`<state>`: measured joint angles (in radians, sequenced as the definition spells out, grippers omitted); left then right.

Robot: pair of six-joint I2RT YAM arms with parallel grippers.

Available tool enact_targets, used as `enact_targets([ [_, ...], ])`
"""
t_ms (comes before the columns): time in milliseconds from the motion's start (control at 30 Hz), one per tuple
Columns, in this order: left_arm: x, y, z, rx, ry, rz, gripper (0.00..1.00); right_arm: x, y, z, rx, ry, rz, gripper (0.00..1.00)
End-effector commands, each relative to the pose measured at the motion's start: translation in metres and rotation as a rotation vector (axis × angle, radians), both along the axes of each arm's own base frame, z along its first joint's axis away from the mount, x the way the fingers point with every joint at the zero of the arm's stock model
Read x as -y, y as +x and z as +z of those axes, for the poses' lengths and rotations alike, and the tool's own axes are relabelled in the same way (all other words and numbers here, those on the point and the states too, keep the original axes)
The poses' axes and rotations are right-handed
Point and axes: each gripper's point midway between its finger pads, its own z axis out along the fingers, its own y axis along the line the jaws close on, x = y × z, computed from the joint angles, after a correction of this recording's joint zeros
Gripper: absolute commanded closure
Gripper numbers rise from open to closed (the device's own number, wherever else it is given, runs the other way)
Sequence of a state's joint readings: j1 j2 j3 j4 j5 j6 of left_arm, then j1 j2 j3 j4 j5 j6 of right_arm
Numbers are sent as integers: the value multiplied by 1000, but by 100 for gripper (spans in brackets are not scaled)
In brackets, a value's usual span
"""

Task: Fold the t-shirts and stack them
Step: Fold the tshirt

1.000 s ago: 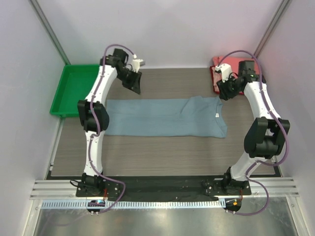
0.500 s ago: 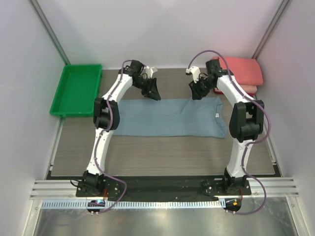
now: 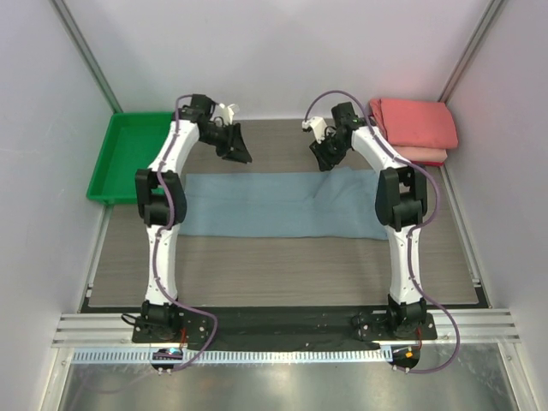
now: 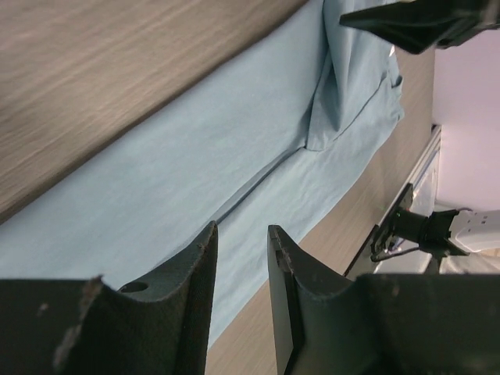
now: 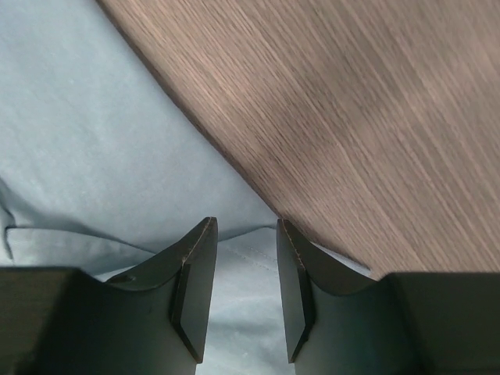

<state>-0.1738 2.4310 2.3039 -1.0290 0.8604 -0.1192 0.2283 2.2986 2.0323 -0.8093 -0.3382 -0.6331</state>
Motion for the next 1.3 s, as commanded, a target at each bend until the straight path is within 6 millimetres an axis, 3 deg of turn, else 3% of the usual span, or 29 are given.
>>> enact_targets([
  [0,-12,-3,48,104,2,6,67,5,7,12,25,-40,-43,58],
  [867,-17,1,50,133,30,16,67,18,2,-29,-50,-122,-90,62],
  [967,-17,2,50,136,29,16,67,18,2,-28,-51,-122,-91,75],
  [1000,-16,2,50,138,30,15,67,19,2,-25,-45,-120,-93,84],
  [1100,-16,3,49,139,31,12,67,19,3,-19,-31,-122,-94,94],
  [1233,-15,3,48,134,29,11,67,23,3,2,12,-130,-108,95],
  [1267,-14,4,47,134,27,10,67,24,3,17,42,-126,-111,95],
])
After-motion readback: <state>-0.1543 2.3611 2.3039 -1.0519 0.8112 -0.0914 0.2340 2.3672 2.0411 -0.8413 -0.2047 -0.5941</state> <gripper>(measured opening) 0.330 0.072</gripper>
